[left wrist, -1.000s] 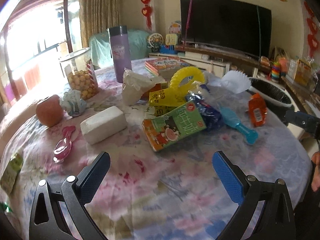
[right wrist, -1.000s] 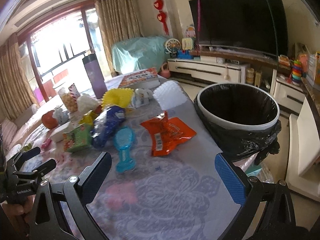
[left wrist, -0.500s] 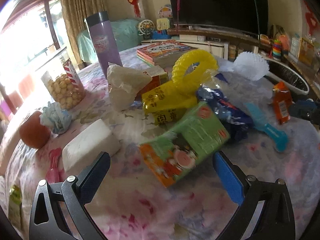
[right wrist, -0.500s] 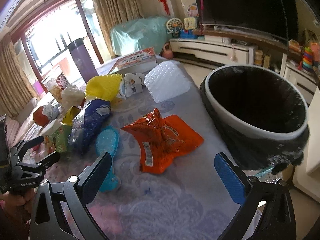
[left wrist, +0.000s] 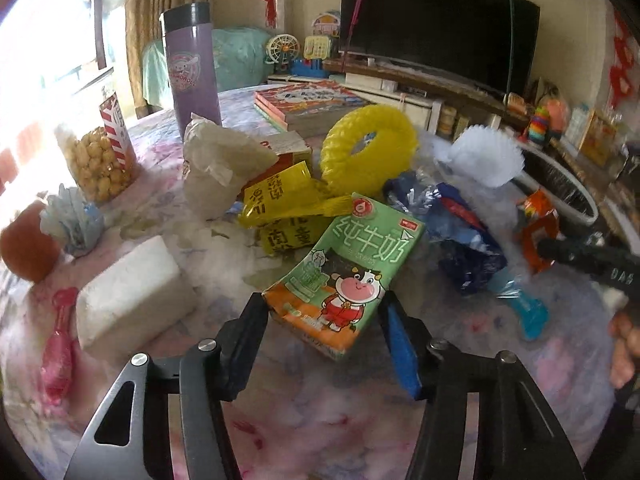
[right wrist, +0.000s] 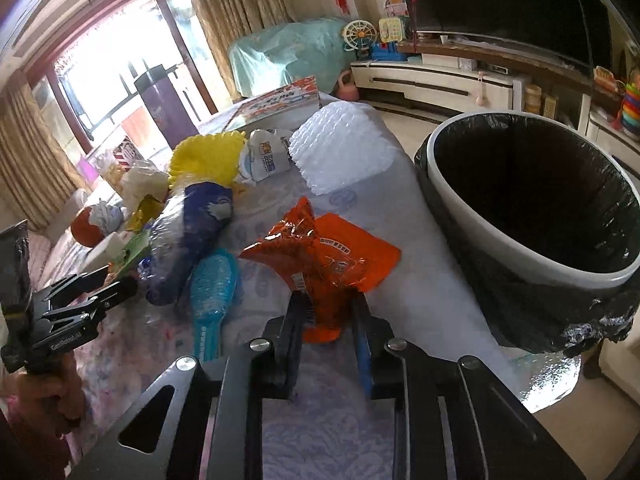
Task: Collect trash
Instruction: 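Carry both items over the black bin and open both tools to drop them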
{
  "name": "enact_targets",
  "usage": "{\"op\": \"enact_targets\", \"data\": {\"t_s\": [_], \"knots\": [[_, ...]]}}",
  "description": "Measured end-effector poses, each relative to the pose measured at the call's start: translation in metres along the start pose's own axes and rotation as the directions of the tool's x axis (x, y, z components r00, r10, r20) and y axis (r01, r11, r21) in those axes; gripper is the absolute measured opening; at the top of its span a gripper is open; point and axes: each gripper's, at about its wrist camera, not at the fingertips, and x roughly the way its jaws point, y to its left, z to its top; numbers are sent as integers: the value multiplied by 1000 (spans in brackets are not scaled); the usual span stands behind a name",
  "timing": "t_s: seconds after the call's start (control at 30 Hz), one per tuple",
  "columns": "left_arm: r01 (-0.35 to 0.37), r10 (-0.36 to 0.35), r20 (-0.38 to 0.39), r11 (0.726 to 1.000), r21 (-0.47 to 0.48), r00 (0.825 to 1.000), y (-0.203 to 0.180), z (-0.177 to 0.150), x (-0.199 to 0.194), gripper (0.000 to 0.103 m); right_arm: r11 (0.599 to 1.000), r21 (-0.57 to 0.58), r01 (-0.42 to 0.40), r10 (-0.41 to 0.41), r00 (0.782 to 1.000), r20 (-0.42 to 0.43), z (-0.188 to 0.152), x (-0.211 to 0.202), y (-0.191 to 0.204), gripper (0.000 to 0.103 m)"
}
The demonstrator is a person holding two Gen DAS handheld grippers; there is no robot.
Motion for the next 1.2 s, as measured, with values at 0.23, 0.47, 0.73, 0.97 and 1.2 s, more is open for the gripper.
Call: {"op": "enact_targets", "data": {"t_s": [0.23, 0.47, 0.73, 0.97, 1.2], "knots": [[27, -24, 43, 998, -63, 999, -11, -15, -29, 54, 1000, 2, -27, 27, 999, 33, -5, -19, 2, 18], [84, -78, 87, 994, -71, 993, -36, -24, -61, 54, 999, 10, -38, 37, 998, 54, -10, -36, -3, 17], [142, -140, 93, 990, -6, 986, -74, -15, -69, 54, 999, 33, -20, 17, 995, 100, -9, -59, -17, 17], [182, -186, 95, 982, 51, 978, -110, 5, -59, 54, 996, 83, 15, -26, 991, 135, -8, -80, -46, 17], [204, -213, 80, 973, 107, 974, -143, 30, -32, 54, 992, 119, 46, -64, 987, 150, -3, -92, -76, 17]]}}
